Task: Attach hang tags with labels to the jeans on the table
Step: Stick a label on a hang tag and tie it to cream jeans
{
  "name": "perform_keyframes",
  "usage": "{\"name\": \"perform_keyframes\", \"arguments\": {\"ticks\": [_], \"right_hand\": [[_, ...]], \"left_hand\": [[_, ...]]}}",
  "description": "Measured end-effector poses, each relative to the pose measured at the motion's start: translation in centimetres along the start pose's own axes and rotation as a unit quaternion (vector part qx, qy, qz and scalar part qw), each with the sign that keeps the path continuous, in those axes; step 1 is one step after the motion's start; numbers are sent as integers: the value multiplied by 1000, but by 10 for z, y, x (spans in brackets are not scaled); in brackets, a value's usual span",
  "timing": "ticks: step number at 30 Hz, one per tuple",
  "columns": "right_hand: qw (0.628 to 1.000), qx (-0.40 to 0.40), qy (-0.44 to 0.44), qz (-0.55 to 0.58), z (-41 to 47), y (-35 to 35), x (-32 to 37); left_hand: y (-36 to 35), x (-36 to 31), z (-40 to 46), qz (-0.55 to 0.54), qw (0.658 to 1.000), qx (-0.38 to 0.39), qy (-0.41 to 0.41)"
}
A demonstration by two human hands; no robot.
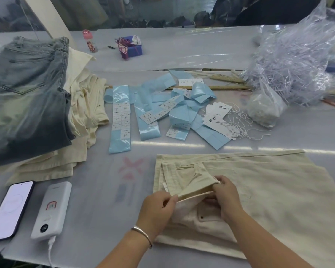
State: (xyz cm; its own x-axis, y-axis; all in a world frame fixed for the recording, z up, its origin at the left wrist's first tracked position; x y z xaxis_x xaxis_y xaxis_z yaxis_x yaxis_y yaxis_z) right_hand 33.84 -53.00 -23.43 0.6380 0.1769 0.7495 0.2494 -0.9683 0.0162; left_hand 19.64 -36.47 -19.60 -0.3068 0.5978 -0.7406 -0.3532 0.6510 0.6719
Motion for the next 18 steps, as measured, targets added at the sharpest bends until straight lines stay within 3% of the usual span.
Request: {"name": "perform_keyframes", "arguments": {"ticks": [2,4,5,6,8,9,10,12,14,16,18], "right_hand": [[999,-15,28,5,-1,3,1],[971,-61,160,-169,-8,6,18],[907,-88,264,-318,-15,-1,29],[805,-110,376,-447,-26,-14,37],[605,-94,541,-577,-51,-46,39],[540,-55,580,-607,-60,-59,34],[505,-13,594,-627,-65,-68,29],[488,54,571,-658,-67,-80,21],[497,68,534,-680,-63,-88,23],[546,65,493,-674,-55,-93,32],[600,35,492,-630,-55,-92,43]], "left_hand": [[5,11,9,4,999,-36,41],[10,26,14,-25,992,-61,105],[9,34,16,-47,988,-60,131],[7,39,18,-65,986,-54,146],[5,44,23,-84,984,-42,153],[4,45,24,-91,982,-40,159],[4,47,26,-95,981,-39,166],[5,48,30,-100,978,-36,179],[4,47,34,-95,980,-29,174],[0,49,38,-118,976,-22,183],[-13,53,40,-238,940,-18,244]]}}
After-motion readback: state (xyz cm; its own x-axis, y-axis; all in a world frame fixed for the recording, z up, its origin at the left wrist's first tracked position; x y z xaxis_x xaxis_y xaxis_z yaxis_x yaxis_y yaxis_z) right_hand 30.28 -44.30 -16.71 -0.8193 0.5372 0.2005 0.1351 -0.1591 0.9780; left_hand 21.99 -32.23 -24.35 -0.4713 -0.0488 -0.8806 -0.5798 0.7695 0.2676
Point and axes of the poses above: each hand's wrist, its own z-axis towards the middle knuckle, its own y-axis out of the back of the hand, x = y × z, the point moved 8 cm from there along z, towards the middle knuckle, and after that the axes turned 8 degrees about -y, right-handed, at the moved point
